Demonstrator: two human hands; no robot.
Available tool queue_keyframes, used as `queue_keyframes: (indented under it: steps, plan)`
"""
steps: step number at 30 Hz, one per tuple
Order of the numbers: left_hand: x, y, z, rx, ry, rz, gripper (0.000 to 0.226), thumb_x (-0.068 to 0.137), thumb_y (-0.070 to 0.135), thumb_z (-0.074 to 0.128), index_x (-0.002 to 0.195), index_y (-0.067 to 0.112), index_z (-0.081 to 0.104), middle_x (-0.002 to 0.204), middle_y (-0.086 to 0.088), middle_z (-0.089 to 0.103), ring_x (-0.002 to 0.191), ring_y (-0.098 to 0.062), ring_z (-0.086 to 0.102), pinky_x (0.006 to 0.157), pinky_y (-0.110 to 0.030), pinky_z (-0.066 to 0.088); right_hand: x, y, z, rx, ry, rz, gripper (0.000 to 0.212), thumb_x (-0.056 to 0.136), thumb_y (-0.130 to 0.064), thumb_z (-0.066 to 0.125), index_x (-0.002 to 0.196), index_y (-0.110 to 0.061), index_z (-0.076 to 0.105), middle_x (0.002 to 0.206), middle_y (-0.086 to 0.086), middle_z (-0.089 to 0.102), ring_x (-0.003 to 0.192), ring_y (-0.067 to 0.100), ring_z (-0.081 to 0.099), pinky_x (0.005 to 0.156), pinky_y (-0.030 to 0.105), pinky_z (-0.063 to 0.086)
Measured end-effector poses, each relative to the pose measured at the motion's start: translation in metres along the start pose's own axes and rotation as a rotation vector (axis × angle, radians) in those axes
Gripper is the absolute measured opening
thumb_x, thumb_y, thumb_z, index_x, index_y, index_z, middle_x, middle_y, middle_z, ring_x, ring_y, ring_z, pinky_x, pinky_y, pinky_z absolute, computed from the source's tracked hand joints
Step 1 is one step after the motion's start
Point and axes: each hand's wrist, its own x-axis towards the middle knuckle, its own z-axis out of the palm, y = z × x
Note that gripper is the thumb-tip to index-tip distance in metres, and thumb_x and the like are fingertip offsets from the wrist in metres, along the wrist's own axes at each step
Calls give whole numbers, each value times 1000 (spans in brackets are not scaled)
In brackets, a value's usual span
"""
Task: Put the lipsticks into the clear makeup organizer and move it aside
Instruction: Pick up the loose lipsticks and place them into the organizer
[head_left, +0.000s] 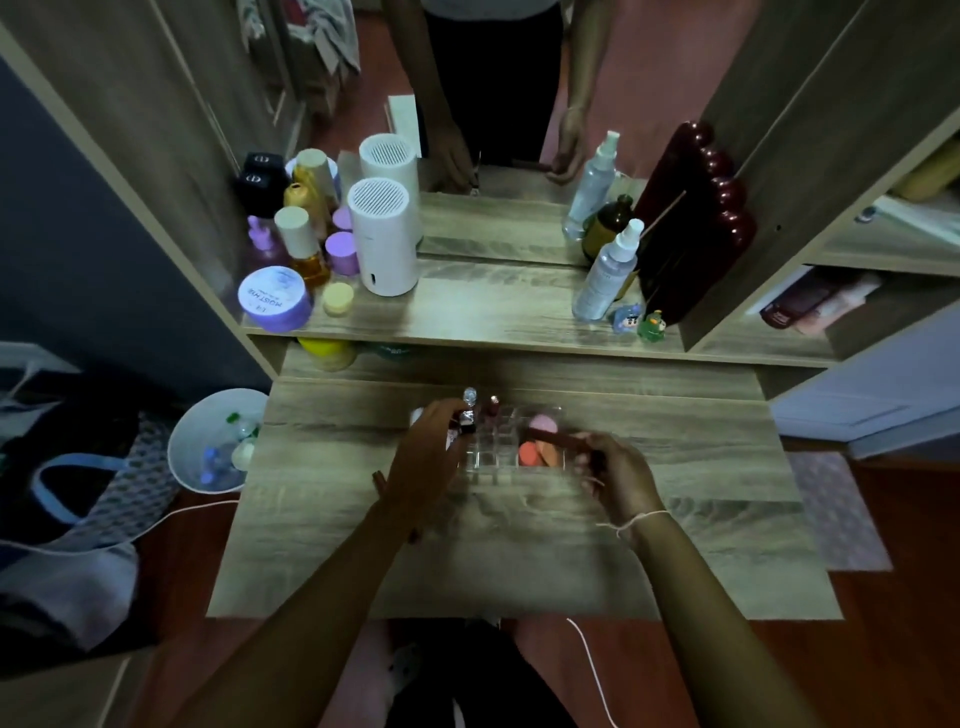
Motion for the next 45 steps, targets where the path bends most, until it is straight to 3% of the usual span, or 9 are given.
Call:
queue_keyframes:
  steps: [9, 14, 26, 30, 34, 41, 43, 45]
  plan:
    - [5, -13, 5, 60, -5, 4, 28, 87, 8, 63, 114, 11, 61, 110, -9, 67, 99, -24, 60, 83, -34, 51, 22, -11, 9, -72, 46, -56, 22, 90, -10, 48, 98, 0, 66, 63, 11, 54, 54, 18, 46, 48, 26, 32]
    - [7, -14, 9, 75, -9, 10, 26, 87, 6, 63, 113, 10, 62, 108, -10, 67, 98, -26, 60, 85, -38, 49, 28, -11, 9, -77, 38, -83, 13, 89, -9, 53, 88, -10, 65, 62, 9, 57, 54, 17, 49, 50, 25, 32]
    - [6, -11, 16, 86, 0, -4, 27, 84, 5, 65, 111, 9, 63, 102, -11, 68, 98, -30, 57, 80, -42, 50, 34, -8, 2, -76, 19, -106, 14, 88, -10, 57, 79, -18, 66, 66, 11, 59, 58, 19, 51, 53, 28, 34]
    - [1, -9, 17, 109, 15, 74, 12, 85, 8, 63, 97, 8, 66, 93, -13, 68, 90, -20, 57, 79, -42, 52, 36, -8, 1, -100, 14, -145, 16, 87, -9, 60, 77, -20, 66, 70, 9, 62, 61, 19, 54, 54, 26, 39]
    - [-5, -15, 20, 107, -33, -48, 20, 85, 9, 65, 105, 10, 63, 110, -11, 60, 99, -19, 58, 82, -25, 46, 36, -10, 6, -226, -25, -266, 18, 86, -6, 62, 81, -22, 68, 76, 1, 67, 66, 13, 59, 59, 22, 46]
    - [-7, -14, 18, 101, -19, -75, 35, 85, 13, 67, 119, 13, 57, 121, -10, 54, 95, -6, 52, 73, -6, 37, 45, -16, 22, -533, -72, -449, 11, 86, -11, 65, 93, -18, 69, 89, 1, 68, 90, 21, 64, 83, 34, 51]
    - [-9, -13, 16, 87, 7, -81, 37, 86, 14, 67, 121, 13, 56, 124, -11, 55, 98, -8, 54, 78, -8, 37, 47, -17, 27, -638, -95, -486, 13, 86, -14, 66, 98, -15, 69, 95, 2, 69, 93, 18, 63, 84, 31, 51]
    - [-14, -12, 13, 71, 48, -95, 37, 88, 13, 63, 124, 10, 54, 129, -13, 54, 106, -18, 58, 85, -20, 44, 49, -18, 32, -732, -118, -542, 16, 85, -14, 67, 101, -14, 69, 99, 4, 70, 91, 14, 62, 81, 24, 50]
